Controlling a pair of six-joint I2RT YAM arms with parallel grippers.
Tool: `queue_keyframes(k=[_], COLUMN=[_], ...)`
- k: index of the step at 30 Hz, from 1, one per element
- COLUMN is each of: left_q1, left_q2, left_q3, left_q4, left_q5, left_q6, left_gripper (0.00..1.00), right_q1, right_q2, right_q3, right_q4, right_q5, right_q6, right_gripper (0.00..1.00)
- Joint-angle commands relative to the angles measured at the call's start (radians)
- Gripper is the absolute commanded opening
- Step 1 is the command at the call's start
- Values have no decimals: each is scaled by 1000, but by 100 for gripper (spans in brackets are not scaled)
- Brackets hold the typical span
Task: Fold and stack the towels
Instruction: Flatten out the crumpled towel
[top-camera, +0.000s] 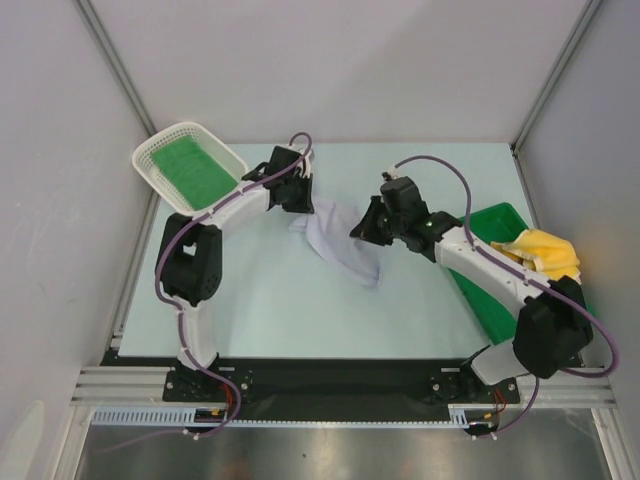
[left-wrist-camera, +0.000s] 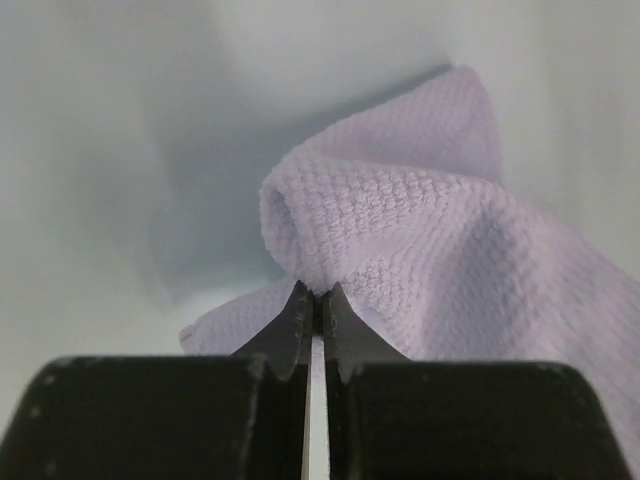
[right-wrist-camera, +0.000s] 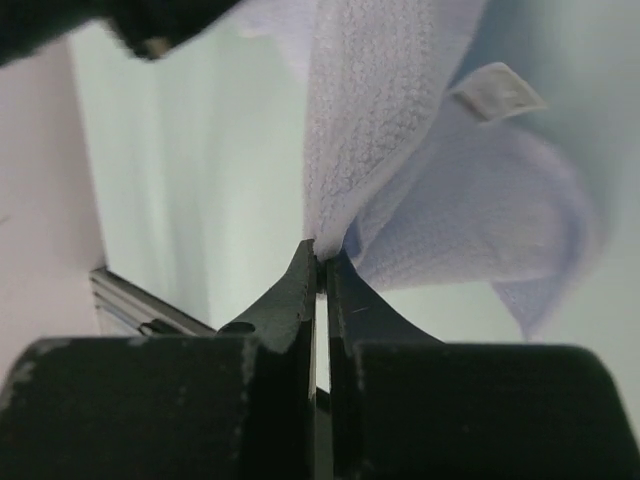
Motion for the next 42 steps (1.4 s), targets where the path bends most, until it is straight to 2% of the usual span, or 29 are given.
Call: queue_keyframes(k=[1,4,5,7,8,11,12,14,15,18,19,21,23,25,26,28,29,30,31,34,38,40,42], left_q1=[5,-41,-62,-116,-174,-298,-326,-383,-391,-365,-348,-270,-186,-147,-120,-100,-86,-86,-67,-29,20,34,34], left_q2=[-68,-177,-204,-304,-338,-468,-499,-588,-614,-691,-707,-737,-752,-784,-795,-827,-858,-870,-881,-927,-976,-979,-975], left_q3=[-13,-146,-181,-296,-329,-461,-529,-586,-629,-668,-673,-685,-702,-740,-755,-797,-847,-848,-858,-901,-953,-958,-958], left_q4=[-59,-42,-39,-24,-24,30,64,157,176,171,150,124,119,134,145,171,191,194,202,225,257,263,259], left_q5=[-7,57,56,47,27,39,79,137,149,81,58,41,42,39,44,38,10,10,1,-5,11,10,14], left_q6=[16,-22,-33,-49,-53,-82,-96,-128,-142,-197,-216,-245,-259,-273,-279,-296,-309,-314,-320,-340,-360,-357,-356], left_gripper=[2,4,5,19,22,29,41,51,59,68,69,69,69,70,70,70,70,70,70,70,71,71,71], right_q1=[3,37,52,92,100,109,104,77,61,-26,-44,-69,-68,-66,-61,-42,-20,-11,3,50,103,115,123], right_q2=[23,-9,-67,-151,-203,-377,-434,-455,-449,-355,-271,-178,-13,118,237,340,530,532,566,672,742,733,701], right_q3=[-3,-96,-139,-266,-299,-347,-342,-310,-300,-237,-214,-131,-60,103,172,333,480,481,553,662,682,649,600], right_q4=[-57,-198,-230,-287,-299,-362,-370,-358,-338,-232,-170,-84,-53,-86,-112,-176,-248,-273,-292,-385,-514,-531,-527], right_q5=[51,66,88,142,137,148,171,192,179,110,102,28,5,-41,-30,-29,-64,-64,-68,-41,11,16,22], right_q6=[-18,-99,-101,-63,-43,14,16,-12,-36,-121,-135,-182,-236,-263,-267,-279,-285,-285,-293,-332,-382,-382,-372], right_gripper=[0,0,0,1,13,34,38,45,47,48,48,46,45,47,49,53,63,63,67,72,69,65,49])
